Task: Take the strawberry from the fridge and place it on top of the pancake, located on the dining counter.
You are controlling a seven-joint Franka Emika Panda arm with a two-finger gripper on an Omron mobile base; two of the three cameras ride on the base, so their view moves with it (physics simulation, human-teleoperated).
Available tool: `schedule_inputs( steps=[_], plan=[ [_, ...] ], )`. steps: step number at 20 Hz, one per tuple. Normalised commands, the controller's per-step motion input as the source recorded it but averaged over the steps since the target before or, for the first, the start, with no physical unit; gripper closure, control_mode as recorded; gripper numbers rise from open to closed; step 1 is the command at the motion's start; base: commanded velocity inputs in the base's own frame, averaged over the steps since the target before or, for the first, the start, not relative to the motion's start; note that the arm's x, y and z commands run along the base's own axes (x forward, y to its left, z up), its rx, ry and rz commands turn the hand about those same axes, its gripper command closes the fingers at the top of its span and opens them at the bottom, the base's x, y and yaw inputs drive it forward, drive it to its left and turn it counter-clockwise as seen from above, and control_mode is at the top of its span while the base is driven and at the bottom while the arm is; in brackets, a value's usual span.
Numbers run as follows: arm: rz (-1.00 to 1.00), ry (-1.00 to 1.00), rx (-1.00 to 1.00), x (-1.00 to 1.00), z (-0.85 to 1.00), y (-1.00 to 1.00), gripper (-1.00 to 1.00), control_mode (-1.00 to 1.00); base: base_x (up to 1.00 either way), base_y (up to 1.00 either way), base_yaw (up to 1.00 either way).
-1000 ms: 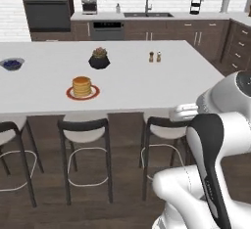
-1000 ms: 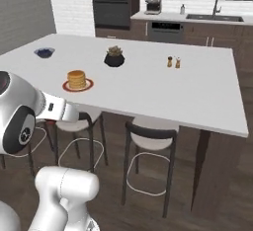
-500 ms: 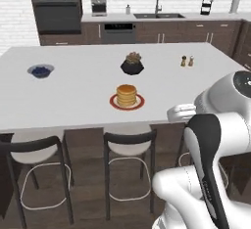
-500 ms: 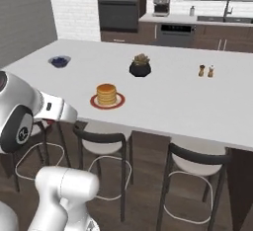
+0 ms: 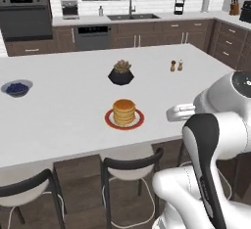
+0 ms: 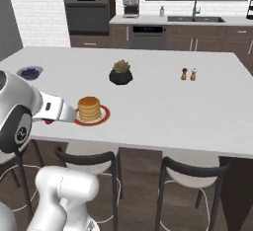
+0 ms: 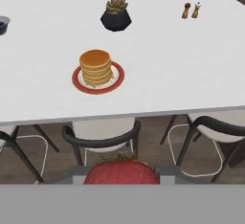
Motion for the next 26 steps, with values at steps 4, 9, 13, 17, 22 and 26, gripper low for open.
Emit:
schedule_inputs(
  steps=[4,9,13,17,22,26],
  plan=[
    [0.00,0.00,0.00,0.00,0.00,0.00,1.00,1.00,0.72,0.53,-0.11],
    [0.00,0.00,0.00,0.18,0.00,0.07,1.00,-1.00,0.66,0.44,0.00],
    [0.05,0.10,0.00,0.90,0.06,0.11,1.00,-1.00,0.00,0.00,0.00],
    [0.08,0.30,0.00,0.71,0.01,0.25,1.00,-1.00,0.00,0.00,0.00],
    [0.08,0.22,0.00,0.48,-0.30,0.26,1.00,-1.00,0.00,0.00,0.00],
    [0.02,0.18,-0.04,0.38,-0.44,0.21,1.00,-1.00,0.00,0.00,0.00]
  ],
)
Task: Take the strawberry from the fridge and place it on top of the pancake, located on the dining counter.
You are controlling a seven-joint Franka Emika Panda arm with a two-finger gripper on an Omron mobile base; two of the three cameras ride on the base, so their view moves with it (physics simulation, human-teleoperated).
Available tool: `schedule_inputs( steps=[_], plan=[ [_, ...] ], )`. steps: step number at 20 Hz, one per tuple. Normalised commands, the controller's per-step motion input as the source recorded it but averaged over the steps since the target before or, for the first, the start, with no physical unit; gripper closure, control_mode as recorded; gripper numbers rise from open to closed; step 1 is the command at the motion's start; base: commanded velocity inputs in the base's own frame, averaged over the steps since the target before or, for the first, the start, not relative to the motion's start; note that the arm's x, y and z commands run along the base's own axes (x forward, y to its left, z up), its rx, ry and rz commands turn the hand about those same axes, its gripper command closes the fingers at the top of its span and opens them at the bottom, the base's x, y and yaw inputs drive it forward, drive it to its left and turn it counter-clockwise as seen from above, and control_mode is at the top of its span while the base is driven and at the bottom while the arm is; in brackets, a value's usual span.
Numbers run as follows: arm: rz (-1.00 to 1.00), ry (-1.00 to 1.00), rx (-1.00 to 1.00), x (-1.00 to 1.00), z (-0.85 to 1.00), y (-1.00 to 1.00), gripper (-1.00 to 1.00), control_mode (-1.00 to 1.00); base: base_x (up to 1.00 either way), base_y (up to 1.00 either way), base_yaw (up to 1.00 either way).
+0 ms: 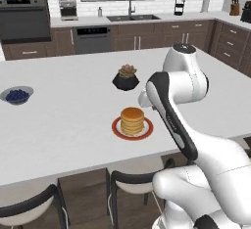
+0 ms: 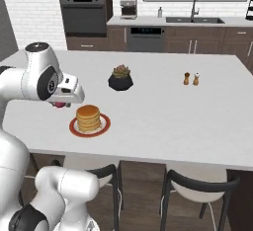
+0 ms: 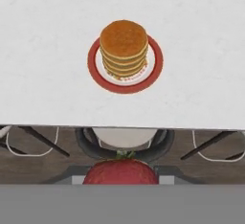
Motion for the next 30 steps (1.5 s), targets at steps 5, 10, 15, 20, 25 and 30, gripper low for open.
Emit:
schedule_inputs(
  steps=[5,10,15,20,25,30],
  plan=[
    [0.00,0.11,-0.01,0.46,-0.31,0.03,1.00,-1.00,0.00,0.00,0.00],
    [0.00,0.05,0.00,0.53,-0.33,0.00,1.00,-1.00,0.00,0.00,0.00],
    [0.00,0.01,-0.02,0.46,-0.42,0.00,1.00,-1.00,0.00,0.00,0.00],
    [0.00,0.02,-0.01,0.39,-0.37,0.04,1.00,-1.00,0.00,0.00,0.00],
    [0.00,0.05,0.00,0.31,-0.30,0.14,1.00,-1.00,0.00,0.00,0.00],
    [0.00,0.04,0.00,0.35,-0.23,0.09,1.00,-1.00,0.00,0.00,0.00]
  ],
)
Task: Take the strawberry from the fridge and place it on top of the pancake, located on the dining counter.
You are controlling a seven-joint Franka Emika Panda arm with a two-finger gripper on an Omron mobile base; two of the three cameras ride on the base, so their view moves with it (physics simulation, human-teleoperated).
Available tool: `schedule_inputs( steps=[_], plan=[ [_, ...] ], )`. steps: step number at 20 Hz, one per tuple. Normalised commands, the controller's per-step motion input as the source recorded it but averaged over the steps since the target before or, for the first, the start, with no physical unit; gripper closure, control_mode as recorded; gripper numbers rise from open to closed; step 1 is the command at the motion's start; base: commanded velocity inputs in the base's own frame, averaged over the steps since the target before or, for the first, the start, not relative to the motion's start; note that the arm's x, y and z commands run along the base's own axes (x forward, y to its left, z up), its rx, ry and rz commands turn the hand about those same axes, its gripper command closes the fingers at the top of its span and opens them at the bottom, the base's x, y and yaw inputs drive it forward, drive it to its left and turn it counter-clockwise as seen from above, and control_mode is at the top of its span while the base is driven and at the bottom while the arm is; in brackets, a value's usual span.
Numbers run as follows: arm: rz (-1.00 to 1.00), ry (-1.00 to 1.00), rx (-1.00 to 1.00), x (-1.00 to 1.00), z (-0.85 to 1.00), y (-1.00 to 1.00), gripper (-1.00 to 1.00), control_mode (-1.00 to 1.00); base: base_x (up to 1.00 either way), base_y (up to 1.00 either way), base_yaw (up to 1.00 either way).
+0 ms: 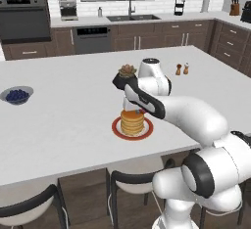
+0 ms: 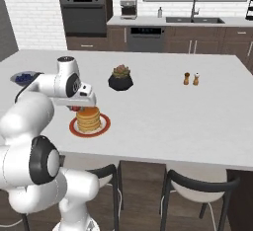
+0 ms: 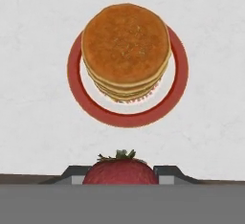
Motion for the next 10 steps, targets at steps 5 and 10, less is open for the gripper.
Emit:
schedule_inputs(
  steps=[5,10],
  plan=[
    [0.00,0.03,0.00,0.36,-0.09,0.00,1.00,-1.00,0.00,0.00,0.00],
    [0.00,0.05,0.00,0.39,-0.18,0.00,1.00,-1.00,0.00,0.00,0.00]
  ],
)
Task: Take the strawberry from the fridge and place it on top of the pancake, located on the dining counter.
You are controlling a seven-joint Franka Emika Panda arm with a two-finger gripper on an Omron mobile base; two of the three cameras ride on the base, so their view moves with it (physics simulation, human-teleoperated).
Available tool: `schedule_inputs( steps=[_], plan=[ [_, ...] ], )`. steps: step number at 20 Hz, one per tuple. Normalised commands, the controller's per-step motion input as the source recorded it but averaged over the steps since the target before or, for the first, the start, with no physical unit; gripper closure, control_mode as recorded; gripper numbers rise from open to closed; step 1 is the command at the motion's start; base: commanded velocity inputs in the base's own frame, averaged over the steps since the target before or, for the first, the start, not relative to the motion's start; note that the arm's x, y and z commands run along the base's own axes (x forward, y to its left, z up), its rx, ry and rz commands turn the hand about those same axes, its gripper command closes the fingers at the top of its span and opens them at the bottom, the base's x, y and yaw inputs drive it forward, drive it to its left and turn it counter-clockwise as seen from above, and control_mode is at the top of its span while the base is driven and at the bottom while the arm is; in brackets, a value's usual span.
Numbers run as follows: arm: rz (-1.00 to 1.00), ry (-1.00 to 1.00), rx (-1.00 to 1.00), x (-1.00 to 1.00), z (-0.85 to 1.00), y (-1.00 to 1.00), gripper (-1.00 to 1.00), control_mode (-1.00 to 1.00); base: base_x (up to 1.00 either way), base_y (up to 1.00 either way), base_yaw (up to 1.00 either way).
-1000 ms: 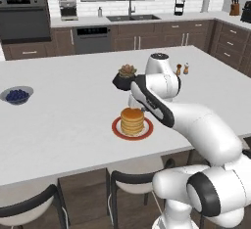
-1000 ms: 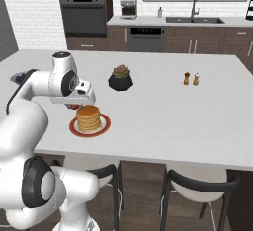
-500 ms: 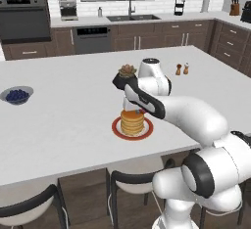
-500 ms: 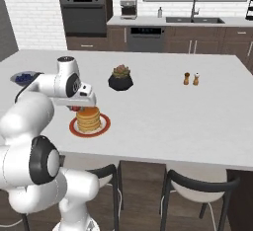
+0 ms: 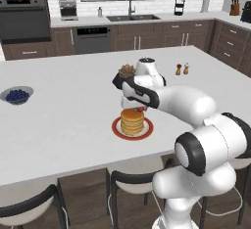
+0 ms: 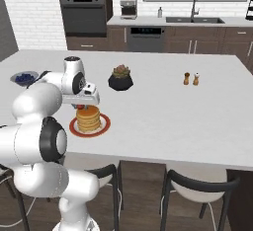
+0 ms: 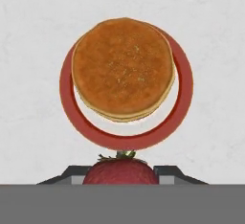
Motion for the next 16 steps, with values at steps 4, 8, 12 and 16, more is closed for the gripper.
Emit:
schedule_inputs(
  steps=[4,8,12,16],
  plan=[
    [0.00,0.05,0.00,0.34,-0.25,0.00,1.00,-1.00,0.00,0.00,0.00],
    [0.00,0.04,0.00,0.26,-0.27,0.02,1.00,-1.00,0.00,0.00,0.00],
    [0.00,0.05,0.00,0.25,-0.22,0.05,1.00,-1.00,0.00,0.00,0.00],
    [0.00,0.06,0.00,0.28,-0.12,0.07,1.00,-1.00,0.00,0.00,0.00]
  ],
)
